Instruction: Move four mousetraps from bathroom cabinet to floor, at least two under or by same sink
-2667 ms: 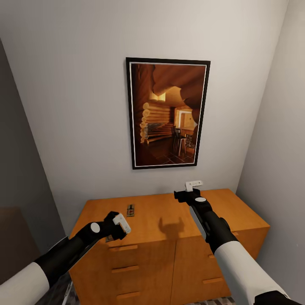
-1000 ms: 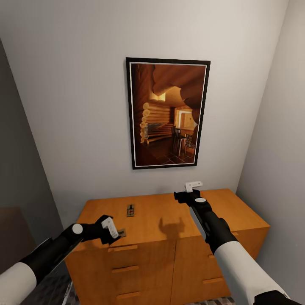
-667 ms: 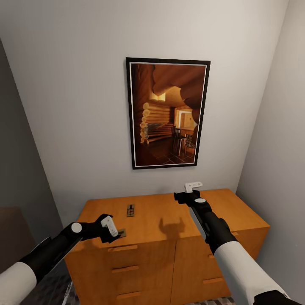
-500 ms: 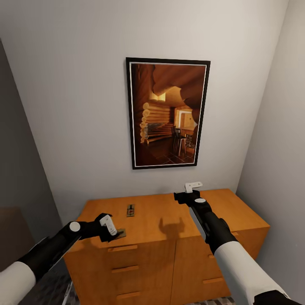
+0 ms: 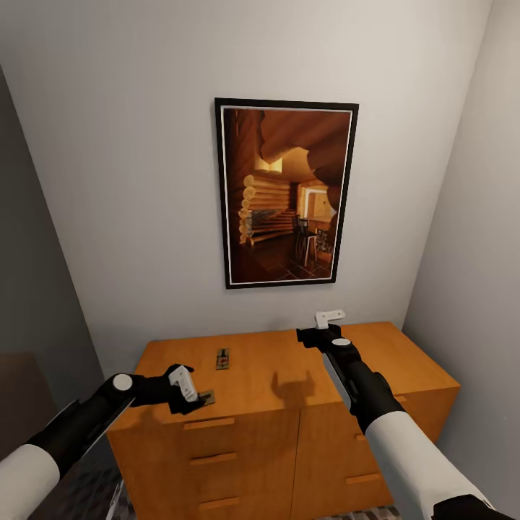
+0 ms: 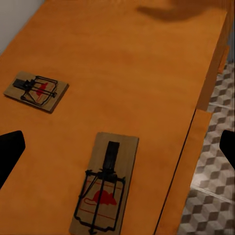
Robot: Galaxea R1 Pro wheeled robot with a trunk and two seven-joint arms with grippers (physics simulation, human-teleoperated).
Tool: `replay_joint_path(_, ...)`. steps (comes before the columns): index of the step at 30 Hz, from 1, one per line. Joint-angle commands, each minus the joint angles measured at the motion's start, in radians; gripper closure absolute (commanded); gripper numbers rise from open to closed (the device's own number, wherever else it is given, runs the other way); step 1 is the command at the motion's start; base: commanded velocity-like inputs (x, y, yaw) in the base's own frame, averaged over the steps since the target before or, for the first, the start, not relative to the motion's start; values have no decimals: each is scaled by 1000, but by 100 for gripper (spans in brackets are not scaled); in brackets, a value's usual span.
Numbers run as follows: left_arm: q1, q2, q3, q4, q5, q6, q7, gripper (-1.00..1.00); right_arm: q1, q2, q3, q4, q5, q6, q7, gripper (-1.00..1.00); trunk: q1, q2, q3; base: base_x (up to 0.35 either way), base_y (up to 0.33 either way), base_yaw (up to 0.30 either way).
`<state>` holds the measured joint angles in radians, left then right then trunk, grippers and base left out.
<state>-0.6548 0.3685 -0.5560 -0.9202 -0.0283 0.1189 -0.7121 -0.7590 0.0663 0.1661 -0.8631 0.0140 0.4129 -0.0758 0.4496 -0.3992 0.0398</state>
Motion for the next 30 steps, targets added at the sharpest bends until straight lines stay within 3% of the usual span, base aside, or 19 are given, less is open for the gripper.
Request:
replay_joint_path(1,0,1,0,-2,-2,6,-6,-100,0,0,3,-1,1,6,-5,-100,0,-1,-1,0,0,0)
replay_joint_path(12,-1,-3,45,-2,-3,14,-21,-100,0,0,3,4,1,6,-5,-100,0,-1,-1,0,0,0)
replay_joint_path(22,-1,10,87,4,-3,14,-74,-100,0,0,3,7,1,5,-5,-100,0,-1,-1,0,0,0)
replay_joint_path(30,-1,-1,105,35,-5,13,-98,-100,0,2,3,9,1,4,-5,-100,0,-1,-1,0,0,0)
